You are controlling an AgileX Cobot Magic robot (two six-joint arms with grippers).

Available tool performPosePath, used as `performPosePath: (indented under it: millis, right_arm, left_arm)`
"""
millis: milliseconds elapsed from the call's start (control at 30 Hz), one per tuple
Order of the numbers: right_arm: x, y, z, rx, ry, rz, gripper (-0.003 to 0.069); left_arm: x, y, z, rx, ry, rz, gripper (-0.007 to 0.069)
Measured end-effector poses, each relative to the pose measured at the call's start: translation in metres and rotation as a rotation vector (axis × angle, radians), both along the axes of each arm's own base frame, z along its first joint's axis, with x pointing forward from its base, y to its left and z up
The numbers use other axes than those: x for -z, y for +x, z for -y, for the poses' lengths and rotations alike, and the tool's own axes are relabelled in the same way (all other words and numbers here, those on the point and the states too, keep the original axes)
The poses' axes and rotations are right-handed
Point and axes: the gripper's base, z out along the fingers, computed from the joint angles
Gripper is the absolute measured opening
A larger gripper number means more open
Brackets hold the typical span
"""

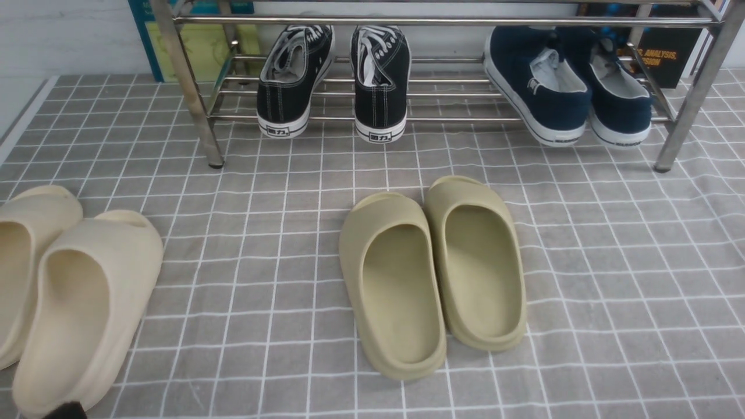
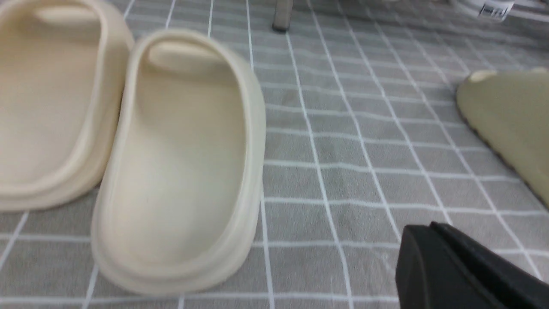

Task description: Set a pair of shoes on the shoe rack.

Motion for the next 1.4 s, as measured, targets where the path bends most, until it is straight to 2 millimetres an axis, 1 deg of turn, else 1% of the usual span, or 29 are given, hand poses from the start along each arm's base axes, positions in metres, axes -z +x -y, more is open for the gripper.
performPosePath:
  millis: [67,1400]
  right_arm:
    - [0.0,0.0,0.0,0.0,0.0,0.0,0.0237]
    - [0.0,0.0,0.0,0.0,0.0,0.0,0.0237]
  left_arm:
    - [0.0028,-0.0009,0.0001,0.001,0.002,-0.033,-0.0013]
    - [0.0029,-0.001,0.0002,0.002,0.0,-0.034,-0.0013]
